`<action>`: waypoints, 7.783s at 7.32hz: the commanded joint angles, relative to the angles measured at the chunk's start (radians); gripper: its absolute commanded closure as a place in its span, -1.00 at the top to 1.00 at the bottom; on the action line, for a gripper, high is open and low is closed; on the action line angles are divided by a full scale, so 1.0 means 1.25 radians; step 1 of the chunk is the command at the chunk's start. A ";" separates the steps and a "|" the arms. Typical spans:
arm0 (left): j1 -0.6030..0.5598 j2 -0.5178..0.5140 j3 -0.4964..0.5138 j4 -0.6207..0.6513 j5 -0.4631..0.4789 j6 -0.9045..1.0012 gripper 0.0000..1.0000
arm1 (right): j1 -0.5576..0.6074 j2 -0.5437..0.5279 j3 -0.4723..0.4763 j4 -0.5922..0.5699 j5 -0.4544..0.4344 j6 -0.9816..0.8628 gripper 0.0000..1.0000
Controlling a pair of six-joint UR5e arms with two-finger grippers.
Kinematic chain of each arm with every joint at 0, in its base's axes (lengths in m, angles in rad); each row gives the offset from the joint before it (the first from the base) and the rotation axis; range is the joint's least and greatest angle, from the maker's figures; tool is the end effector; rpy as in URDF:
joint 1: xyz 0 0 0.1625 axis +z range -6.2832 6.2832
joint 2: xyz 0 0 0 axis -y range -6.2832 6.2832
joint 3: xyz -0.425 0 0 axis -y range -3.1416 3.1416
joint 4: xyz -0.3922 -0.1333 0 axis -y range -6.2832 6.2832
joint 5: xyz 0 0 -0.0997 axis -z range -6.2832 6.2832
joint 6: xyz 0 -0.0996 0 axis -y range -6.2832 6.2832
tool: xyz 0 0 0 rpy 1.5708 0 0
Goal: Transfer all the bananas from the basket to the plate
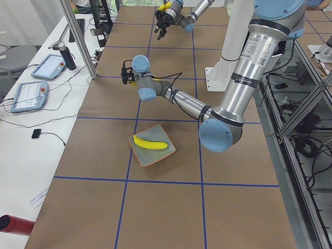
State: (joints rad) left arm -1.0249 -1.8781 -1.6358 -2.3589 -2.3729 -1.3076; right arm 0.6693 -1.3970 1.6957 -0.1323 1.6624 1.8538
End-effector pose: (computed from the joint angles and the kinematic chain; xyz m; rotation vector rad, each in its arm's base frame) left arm 0.2573 -0.5424 0.3611 0.0902 1.2889 -0.1882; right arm -0.3383 -0.4260 0.3509 0.2733 -1.7558 0.6163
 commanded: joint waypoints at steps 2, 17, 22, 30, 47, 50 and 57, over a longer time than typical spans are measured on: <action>-0.032 0.227 -0.058 0.025 0.065 0.221 -1.00 | 0.014 -0.056 -0.027 -0.001 -0.006 -0.115 1.00; -0.026 0.215 0.047 0.212 0.256 0.463 -0.96 | 0.016 -0.048 -0.080 0.006 -0.021 -0.150 1.00; -0.023 0.209 0.045 0.211 0.256 0.472 1.00 | 0.024 -0.048 -0.079 0.009 -0.018 -0.150 1.00; -0.037 0.237 -0.148 0.331 0.188 0.523 1.00 | 0.312 -0.117 -0.081 0.004 0.334 -0.153 1.00; -0.022 0.211 -0.193 0.386 0.186 0.504 1.00 | 0.821 -0.226 -0.431 -0.541 0.465 -1.578 0.88; -0.022 0.211 -0.193 0.385 0.186 0.504 1.00 | 0.821 -0.215 -0.452 -0.545 0.463 -1.584 0.66; -0.023 0.215 -0.198 0.385 0.186 0.504 1.00 | 0.821 -0.210 -0.464 -0.562 0.465 -1.567 -1.00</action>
State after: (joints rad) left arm -1.0532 -1.6109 -1.8828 -1.8776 -2.1400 -0.6780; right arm 1.6950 -1.6624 1.1114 -0.8174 2.2418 -0.1128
